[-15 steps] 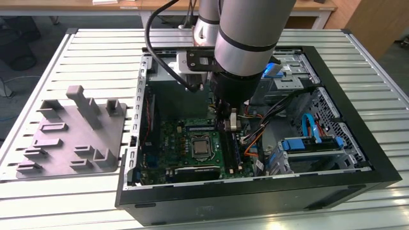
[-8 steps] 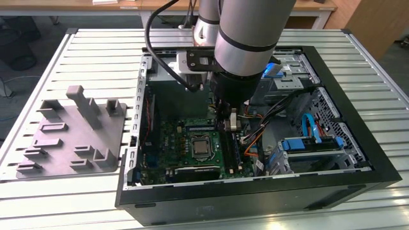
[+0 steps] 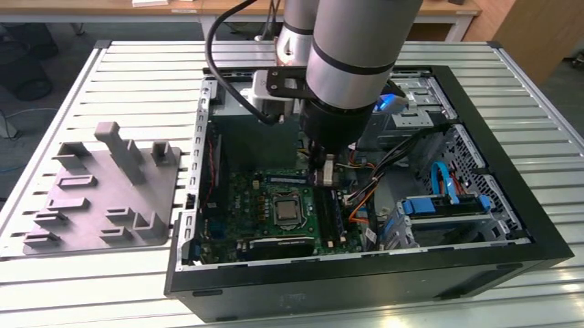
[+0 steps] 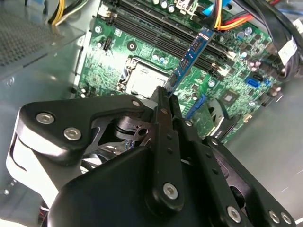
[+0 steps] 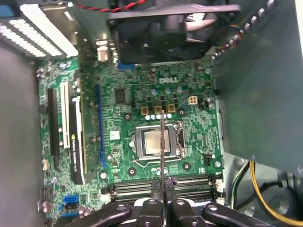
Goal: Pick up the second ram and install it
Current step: 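Insert the second ram into the second slot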
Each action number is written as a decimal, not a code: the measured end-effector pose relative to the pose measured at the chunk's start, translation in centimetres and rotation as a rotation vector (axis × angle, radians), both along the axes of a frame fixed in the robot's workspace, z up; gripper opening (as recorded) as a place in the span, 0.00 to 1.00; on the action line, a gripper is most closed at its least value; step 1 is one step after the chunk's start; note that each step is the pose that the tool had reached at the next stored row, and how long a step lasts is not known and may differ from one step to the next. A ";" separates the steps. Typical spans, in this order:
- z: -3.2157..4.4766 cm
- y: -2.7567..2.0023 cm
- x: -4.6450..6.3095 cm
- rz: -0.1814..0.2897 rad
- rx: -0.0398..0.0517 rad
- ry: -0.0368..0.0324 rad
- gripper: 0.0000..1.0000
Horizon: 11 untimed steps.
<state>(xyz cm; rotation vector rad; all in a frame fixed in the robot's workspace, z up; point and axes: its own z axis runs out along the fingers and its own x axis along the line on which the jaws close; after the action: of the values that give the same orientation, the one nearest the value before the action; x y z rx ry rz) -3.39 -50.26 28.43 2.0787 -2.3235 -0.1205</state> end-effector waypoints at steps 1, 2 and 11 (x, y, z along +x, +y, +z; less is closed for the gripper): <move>0.00 0.00 0.0 -0.016 0.0000 0.0000 0.14; -0.01 0.00 0.0 -0.031 0.0000 0.0000 0.14; -0.02 0.00 0.0 -0.150 0.0000 0.0000 0.14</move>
<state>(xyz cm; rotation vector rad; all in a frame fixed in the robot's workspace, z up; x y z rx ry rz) -3.40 -50.26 28.40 1.9028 -2.4768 -0.1229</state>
